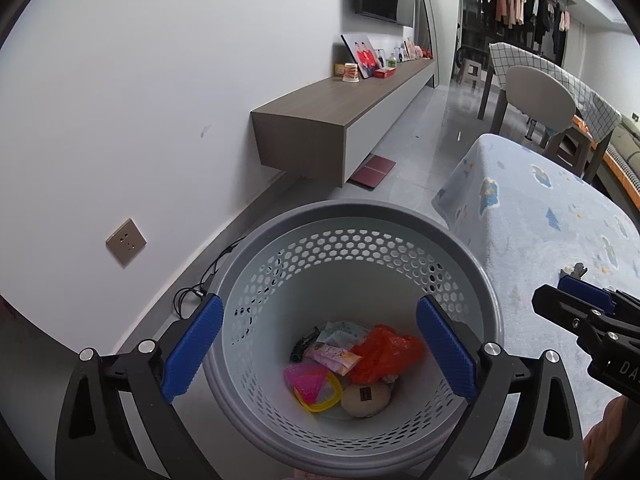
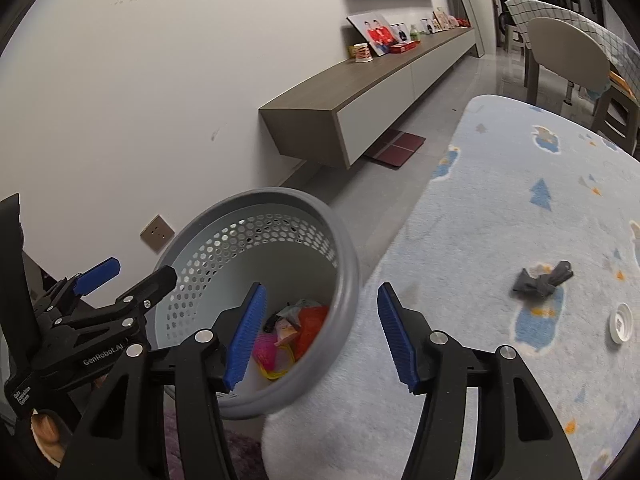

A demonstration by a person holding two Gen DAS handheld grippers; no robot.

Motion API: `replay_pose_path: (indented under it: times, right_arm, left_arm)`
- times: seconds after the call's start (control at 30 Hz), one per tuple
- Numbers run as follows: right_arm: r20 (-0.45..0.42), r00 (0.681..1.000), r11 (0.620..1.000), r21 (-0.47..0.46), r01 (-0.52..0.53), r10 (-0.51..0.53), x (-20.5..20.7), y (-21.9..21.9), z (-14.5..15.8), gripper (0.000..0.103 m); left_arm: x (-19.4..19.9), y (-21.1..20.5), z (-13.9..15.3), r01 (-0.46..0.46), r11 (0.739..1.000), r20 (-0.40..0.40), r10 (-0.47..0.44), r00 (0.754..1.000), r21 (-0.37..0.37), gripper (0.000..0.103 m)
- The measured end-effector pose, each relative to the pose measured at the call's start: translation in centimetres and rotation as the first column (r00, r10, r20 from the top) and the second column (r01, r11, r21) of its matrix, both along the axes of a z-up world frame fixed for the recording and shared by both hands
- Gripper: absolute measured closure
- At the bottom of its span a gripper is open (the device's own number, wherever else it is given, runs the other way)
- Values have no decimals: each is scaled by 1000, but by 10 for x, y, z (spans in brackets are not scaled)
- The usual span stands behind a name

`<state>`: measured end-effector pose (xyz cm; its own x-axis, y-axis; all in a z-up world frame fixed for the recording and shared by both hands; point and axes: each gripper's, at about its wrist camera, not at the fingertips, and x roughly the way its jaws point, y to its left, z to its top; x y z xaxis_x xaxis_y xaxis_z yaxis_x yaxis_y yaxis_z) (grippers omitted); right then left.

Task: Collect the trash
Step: 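Move both tools back toward the grey piece and white cap on the table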

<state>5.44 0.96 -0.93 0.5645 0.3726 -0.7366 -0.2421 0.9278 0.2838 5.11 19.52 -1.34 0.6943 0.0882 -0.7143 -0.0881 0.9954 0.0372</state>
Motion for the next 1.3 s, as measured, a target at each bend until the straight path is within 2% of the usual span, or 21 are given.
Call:
replay_pose_path:
  times: [0.37,0.73,1.13,1.3]
  right_arm:
    - [28,995,995,8,97,-98,-18,-55,8,45]
    - [29,976,976,8,216,-216,-35,-115,4,42]
    - [-8,923,923,-34,383,-384,-52,-203,-24,42]
    - [-50,896,898,-52,438,-440,-52,-233,-43,42]
  left_arm:
    - [-2,-30,6,34,999,27,-34,999,1,7]
    - [-6,-81,8,114,994,40,-113,993,0,7]
    - [-8,-131,2,203,979,30,-203,979,4,7]
    - [-8,-146,-2,232,973,19,-232,972,8,7]
